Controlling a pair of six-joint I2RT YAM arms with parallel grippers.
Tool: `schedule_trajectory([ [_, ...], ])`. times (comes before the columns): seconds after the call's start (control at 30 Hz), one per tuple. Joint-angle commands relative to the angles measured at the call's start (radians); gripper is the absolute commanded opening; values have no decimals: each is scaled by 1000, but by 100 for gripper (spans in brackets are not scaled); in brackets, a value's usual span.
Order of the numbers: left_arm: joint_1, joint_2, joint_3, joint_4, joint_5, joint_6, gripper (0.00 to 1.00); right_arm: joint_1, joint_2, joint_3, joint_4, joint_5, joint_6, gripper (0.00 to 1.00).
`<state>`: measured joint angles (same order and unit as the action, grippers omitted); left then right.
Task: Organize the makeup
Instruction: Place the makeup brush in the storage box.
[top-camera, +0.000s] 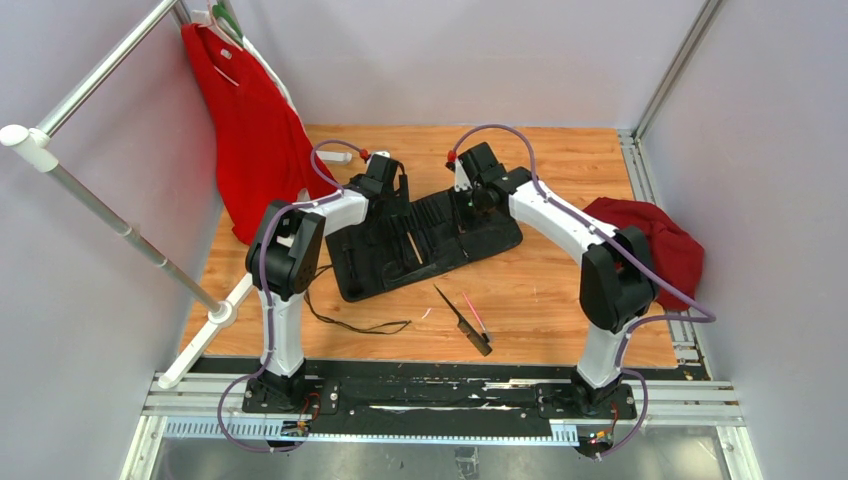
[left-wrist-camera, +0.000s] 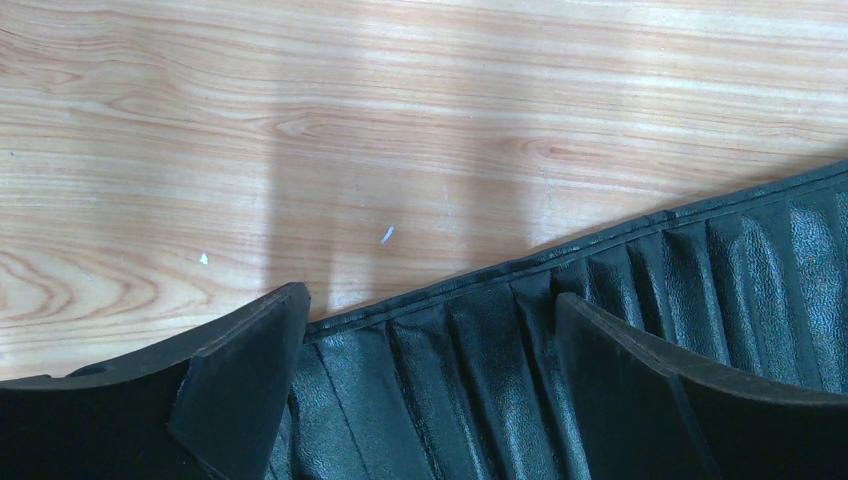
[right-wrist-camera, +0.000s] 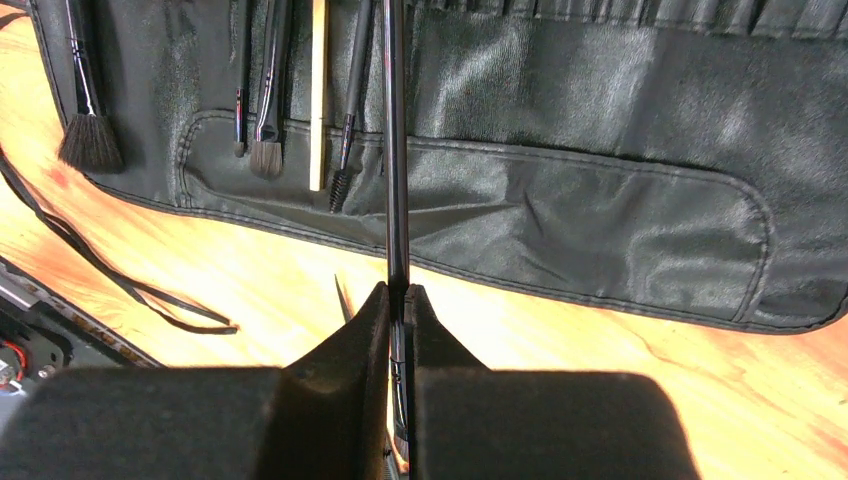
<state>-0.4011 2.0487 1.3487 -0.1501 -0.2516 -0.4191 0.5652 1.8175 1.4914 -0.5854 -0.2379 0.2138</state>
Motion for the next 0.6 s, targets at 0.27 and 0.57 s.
schedule_trajectory([
  [0.27,10,47,-53,-64,82,-26,98,21,31,11,-98,-46,102,1],
  [0.57,11,45,-57,-60,84,-26,98,21,96,2,-96,-87,101,1],
])
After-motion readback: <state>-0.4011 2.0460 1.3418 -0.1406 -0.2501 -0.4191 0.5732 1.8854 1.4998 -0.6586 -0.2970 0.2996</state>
